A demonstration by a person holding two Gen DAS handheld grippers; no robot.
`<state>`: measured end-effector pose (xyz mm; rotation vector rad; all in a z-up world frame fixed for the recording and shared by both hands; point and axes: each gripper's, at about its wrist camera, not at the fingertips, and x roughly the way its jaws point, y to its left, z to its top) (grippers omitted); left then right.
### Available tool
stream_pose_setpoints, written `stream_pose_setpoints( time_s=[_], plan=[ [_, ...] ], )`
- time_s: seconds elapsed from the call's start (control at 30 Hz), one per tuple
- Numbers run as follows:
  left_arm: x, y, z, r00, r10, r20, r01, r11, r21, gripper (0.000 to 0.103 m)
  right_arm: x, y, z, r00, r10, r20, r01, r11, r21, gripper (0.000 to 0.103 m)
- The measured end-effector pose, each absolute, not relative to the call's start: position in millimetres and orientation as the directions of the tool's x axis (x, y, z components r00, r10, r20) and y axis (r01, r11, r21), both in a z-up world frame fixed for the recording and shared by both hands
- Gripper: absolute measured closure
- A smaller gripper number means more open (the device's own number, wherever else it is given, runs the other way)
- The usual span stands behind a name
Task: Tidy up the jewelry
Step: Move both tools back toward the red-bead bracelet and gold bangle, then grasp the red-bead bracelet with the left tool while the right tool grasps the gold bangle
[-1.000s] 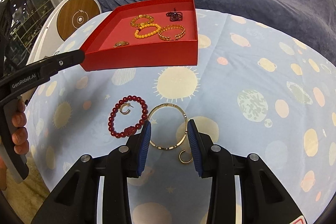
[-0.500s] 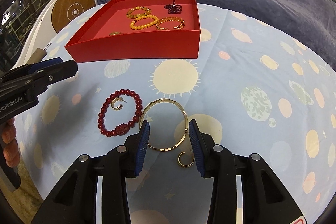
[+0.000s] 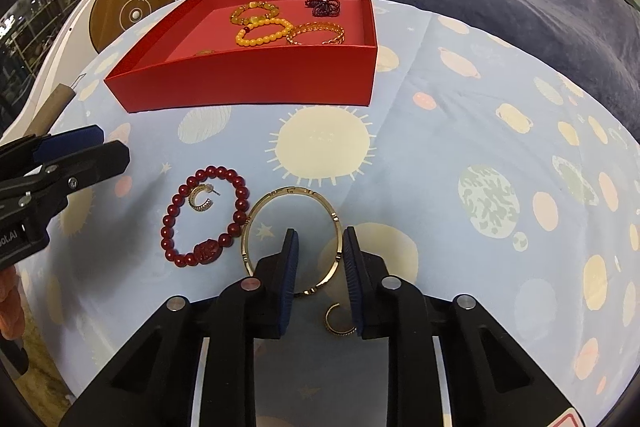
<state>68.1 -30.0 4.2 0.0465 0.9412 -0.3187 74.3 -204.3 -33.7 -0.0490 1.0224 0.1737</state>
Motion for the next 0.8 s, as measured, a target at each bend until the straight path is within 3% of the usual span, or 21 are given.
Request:
stream_pose_setpoints(
  time_s=[0.1, 0.17, 0.43, 0.73, 0.8],
  plan=[
    [64, -36, -1, 0.531, -0.254, -0.809, 0.306, 0.947, -0.097, 0.047, 76, -206, -33, 0.509, 0.108, -0.854, -0.158, 0.987, 0.031, 0.099],
    [62, -40, -4, 0.529, -0.251, -0.81, 0.311, 0.946, -0.09, 0.043, 77, -207, -33, 0.506, 0.109, -0.855, -0.157, 0.987, 0.033, 0.1],
    [58, -57, -20, 0.507, -0.239, -0.828, 0.343, 0.937, -0.06, 0.044, 76, -210, -32, 0.508, 0.111, -0.854, -0.151, 0.988, 0.039, 0.1],
    [56, -65, -31, 0.503, -0.228, -0.833, 0.365, 0.93, -0.035, 0.063, 76, -214, -27, 0.512, 0.127, -0.85, -0.146, 0.988, 0.06, 0.1],
    [56, -66, -31, 0.51, -0.225, -0.83, 0.368, 0.929, -0.026, 0.073, 76, -215, -26, 0.512, 0.129, -0.849, -0.143, 0.988, 0.064, 0.1]
  ],
)
